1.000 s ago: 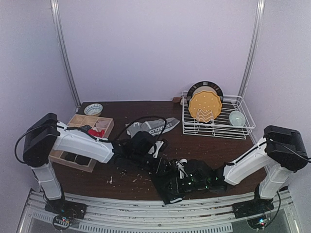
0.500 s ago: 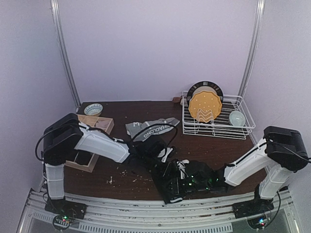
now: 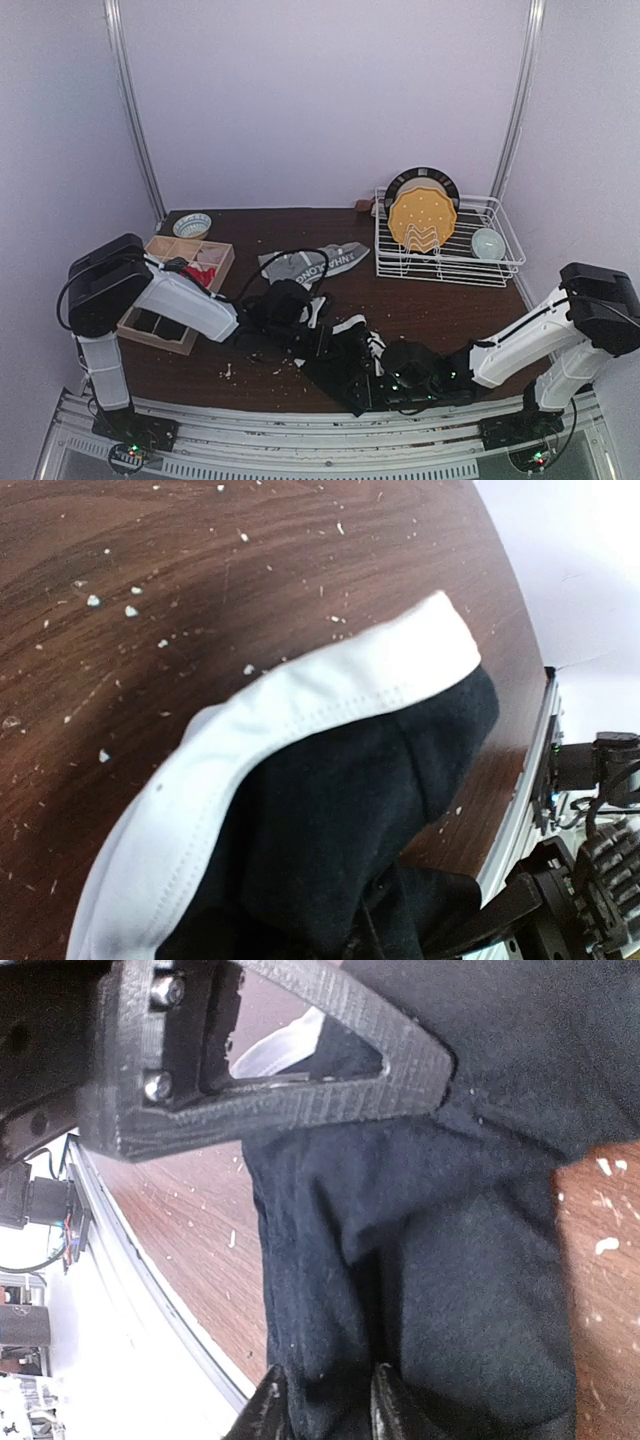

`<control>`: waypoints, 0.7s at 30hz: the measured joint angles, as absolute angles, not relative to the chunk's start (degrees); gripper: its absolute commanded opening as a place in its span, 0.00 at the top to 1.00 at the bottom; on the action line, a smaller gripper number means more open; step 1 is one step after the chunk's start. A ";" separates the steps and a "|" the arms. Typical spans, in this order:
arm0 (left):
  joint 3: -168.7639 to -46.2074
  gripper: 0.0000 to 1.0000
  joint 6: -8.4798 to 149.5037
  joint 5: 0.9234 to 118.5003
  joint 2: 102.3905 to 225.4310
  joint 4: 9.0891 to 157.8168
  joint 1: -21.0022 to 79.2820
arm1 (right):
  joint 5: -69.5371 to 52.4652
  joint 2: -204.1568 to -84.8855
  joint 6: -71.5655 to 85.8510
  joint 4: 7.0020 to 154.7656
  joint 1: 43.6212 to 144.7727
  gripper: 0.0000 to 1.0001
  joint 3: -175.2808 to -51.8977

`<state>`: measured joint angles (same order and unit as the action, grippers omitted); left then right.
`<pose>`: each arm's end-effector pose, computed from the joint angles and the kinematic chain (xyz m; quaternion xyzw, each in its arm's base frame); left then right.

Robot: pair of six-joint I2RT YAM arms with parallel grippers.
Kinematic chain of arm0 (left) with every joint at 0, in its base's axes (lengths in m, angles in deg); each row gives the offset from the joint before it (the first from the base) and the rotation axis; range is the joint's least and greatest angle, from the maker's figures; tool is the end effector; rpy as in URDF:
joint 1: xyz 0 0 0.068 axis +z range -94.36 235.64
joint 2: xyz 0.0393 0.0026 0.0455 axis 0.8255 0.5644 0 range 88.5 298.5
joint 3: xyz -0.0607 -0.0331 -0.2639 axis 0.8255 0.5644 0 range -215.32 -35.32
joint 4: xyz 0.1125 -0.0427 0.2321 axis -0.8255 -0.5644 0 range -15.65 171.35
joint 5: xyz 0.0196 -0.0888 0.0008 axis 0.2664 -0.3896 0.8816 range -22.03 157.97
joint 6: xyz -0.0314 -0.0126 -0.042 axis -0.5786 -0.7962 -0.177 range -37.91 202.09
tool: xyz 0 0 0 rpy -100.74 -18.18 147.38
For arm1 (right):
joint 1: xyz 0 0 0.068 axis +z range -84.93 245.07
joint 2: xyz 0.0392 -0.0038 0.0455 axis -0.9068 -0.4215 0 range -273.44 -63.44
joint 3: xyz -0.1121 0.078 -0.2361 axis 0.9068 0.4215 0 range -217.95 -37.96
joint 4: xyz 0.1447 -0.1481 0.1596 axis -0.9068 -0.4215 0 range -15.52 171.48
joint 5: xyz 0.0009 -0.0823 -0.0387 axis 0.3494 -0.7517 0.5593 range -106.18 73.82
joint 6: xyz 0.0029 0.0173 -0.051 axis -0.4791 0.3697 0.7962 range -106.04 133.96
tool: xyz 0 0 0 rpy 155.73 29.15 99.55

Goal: Roll the underwear
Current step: Pass from the right arm to the left, then pick up the underwear from the center of the board.

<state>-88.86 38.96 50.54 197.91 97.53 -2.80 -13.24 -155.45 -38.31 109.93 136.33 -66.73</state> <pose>0.1888 -0.3278 0.1245 0.1830 0.8781 -0.4123 0.1594 0.0891 0.2687 0.1231 -0.1579 0.8718 0.4189 0.1992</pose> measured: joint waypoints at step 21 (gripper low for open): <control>-84.70 1.00 33.65 48.18 200.16 113.01 -0.65 | -18.79 -130.99 -38.66 91.85 126.35 0.22 -67.74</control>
<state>-84.70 33.65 48.18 200.16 113.01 -0.65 -18.79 -130.99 -38.66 91.85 126.35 -67.74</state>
